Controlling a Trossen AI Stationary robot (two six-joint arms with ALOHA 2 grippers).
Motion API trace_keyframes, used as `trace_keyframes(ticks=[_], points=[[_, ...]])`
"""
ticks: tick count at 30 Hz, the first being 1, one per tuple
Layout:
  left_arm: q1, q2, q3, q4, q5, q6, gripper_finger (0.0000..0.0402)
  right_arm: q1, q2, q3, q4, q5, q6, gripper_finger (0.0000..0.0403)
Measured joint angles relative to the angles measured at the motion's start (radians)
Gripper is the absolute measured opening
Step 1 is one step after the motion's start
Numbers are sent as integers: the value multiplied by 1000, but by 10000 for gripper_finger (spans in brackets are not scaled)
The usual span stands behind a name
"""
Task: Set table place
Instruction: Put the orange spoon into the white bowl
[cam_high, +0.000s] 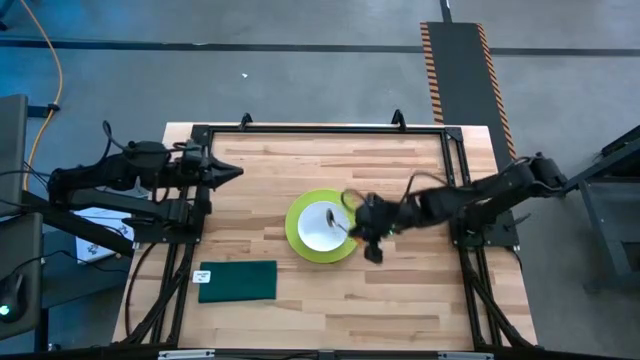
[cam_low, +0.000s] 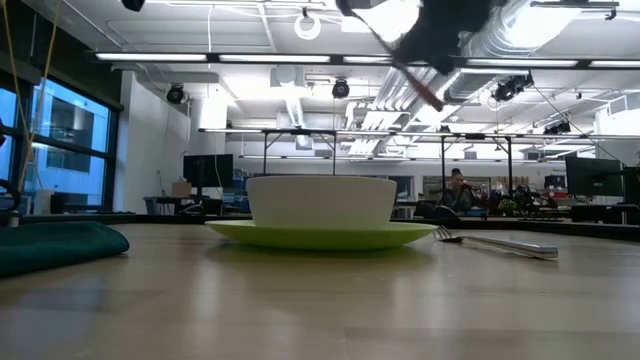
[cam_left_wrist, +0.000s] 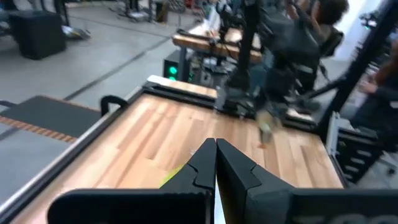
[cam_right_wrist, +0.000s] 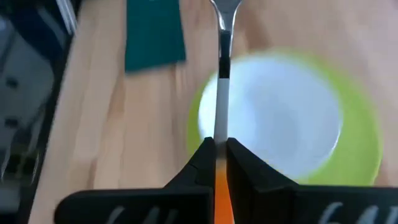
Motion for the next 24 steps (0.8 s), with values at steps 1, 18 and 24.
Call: trace_keyframes(ticks=[1,18,24], points=[[0,9,0,2,19,0,0,-27,-3,0,39,-12,-23,0],[-28,174,-72,477,178,35,0,-203,-5,1,381,-174,-183,0],[-79,167,-148,568,136,24,0,-203,-5,1,383,-174,-187,0]])
